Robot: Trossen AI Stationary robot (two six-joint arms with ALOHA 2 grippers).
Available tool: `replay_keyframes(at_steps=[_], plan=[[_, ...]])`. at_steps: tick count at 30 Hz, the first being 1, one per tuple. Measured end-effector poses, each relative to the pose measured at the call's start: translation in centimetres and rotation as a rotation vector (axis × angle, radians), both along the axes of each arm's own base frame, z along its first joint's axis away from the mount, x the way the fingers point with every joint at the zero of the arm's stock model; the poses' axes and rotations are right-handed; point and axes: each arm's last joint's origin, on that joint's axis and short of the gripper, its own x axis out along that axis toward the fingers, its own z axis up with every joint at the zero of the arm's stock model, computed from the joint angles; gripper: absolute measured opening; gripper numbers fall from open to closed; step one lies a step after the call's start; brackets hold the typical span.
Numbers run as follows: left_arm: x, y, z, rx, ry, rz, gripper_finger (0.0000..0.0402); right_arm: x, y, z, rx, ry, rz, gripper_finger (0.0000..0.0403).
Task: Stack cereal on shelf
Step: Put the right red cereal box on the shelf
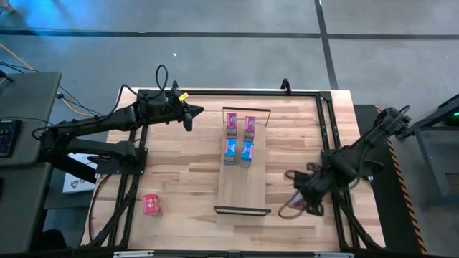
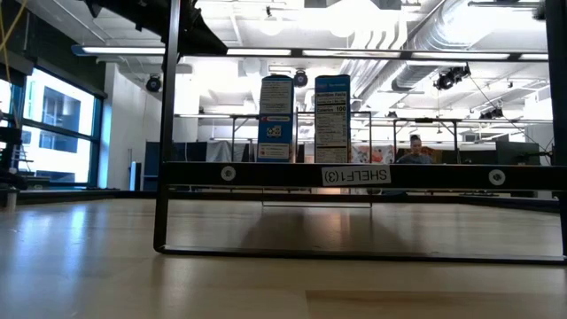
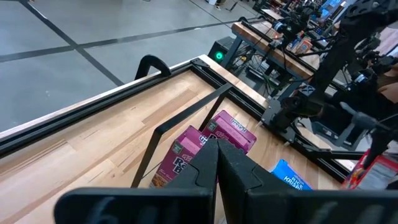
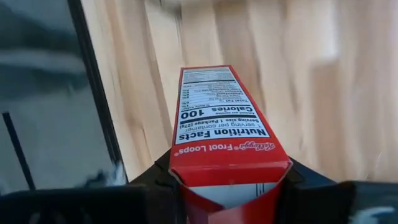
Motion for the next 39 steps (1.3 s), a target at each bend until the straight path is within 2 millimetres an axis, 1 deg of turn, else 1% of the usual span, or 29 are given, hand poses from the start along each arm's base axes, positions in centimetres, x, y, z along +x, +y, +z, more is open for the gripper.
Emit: replay_keyframes(at_steps=[5,9,14,18,22,26,30,35,39], plan=[[0.0,0.0,0.0,0.001,0.000,0.000,0.0000,3.0,-1.7,2.9,-0.066,-0.138,0.032,0.0113],[0.0,0.0,0.0,0.001,0.000,0.000,0.0000,5.7,-2.7,3.6,-0.177,-0.122,0.081,0.0114],[0.0,0.0,0.0,0.002,0.000,0.000,0.0000,9.4,-2.8,2.7,-0.226,-0.089,0.148,0.0114],[0.0,0.0,0.0,0.009,0.002,-0.002,0.0000,11.7,-2.6,1.4,-0.251,-0.062,0.203,0.0114],[0.0,0.0,0.0,0.017,0.006,-0.005,0.0000,13.9,-2.3,0.1,-0.236,-0.077,0.229,0.0114],[0.0,0.0,0.0,0.019,0.006,-0.004,0.0000,15.2,-2.1,-1.0,-0.221,-0.053,0.229,0.0114],[0.0,0.0,0.0,0.018,0.006,-0.004,0.0000,15.8,-1.9,-1.8,-0.186,-0.026,0.235,0.0114],[0.0,0.0,0.0,0.019,0.006,-0.002,0.0000,16.0,-1.8,-2.0,-0.170,-0.037,0.226,0.0118],[0.0,0.0,0.0,0.019,0.006,-0.001,0.0000,16.6,-1.8,-2.1,-0.159,-0.081,0.210,0.0141]])
